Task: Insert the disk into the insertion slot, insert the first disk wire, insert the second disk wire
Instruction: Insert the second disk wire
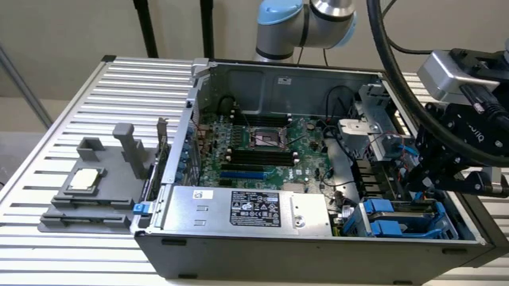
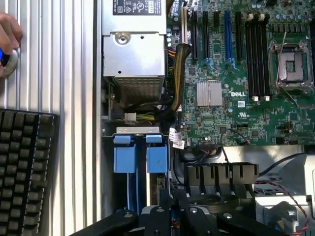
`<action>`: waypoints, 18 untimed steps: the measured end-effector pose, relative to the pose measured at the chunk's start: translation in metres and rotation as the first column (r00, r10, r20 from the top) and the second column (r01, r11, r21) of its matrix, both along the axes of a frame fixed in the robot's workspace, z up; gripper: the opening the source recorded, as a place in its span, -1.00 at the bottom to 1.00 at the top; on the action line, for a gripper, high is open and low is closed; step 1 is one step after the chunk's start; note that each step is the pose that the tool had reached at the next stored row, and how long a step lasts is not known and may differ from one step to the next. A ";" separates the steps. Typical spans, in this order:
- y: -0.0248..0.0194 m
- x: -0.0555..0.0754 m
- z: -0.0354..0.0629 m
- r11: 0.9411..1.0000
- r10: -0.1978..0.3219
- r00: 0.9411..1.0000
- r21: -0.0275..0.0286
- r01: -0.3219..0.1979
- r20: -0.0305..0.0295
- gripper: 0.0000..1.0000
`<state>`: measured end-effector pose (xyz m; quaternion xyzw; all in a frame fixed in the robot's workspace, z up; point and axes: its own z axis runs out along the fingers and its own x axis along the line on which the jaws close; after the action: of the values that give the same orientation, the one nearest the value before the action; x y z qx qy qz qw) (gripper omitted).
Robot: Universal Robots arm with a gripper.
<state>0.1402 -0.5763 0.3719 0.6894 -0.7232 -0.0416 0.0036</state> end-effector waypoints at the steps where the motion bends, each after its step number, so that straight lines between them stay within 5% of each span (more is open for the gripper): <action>1: -0.0028 0.000 -0.0008 1.000 0.000 1.000 0.006 0.000 0.002 -0.67; 3: -0.0083 -0.001 -0.0027 1.000 0.000 1.000 0.015 0.000 0.005 -0.67; 8: -0.0158 -0.009 -0.0088 1.000 0.001 1.000 0.024 -0.001 0.014 -0.67; 10: -0.0159 -0.011 -0.0102 1.000 0.002 1.000 0.028 -0.003 0.027 -0.67; 13: -0.0159 -0.012 -0.0121 0.999 0.004 0.999 0.033 -0.006 0.053 -0.67; 18: -0.0162 -0.014 -0.0199 0.999 0.004 0.998 0.037 -0.007 0.066 -0.67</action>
<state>0.1260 -0.5924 0.3520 0.6924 -0.7201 -0.0324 -0.0330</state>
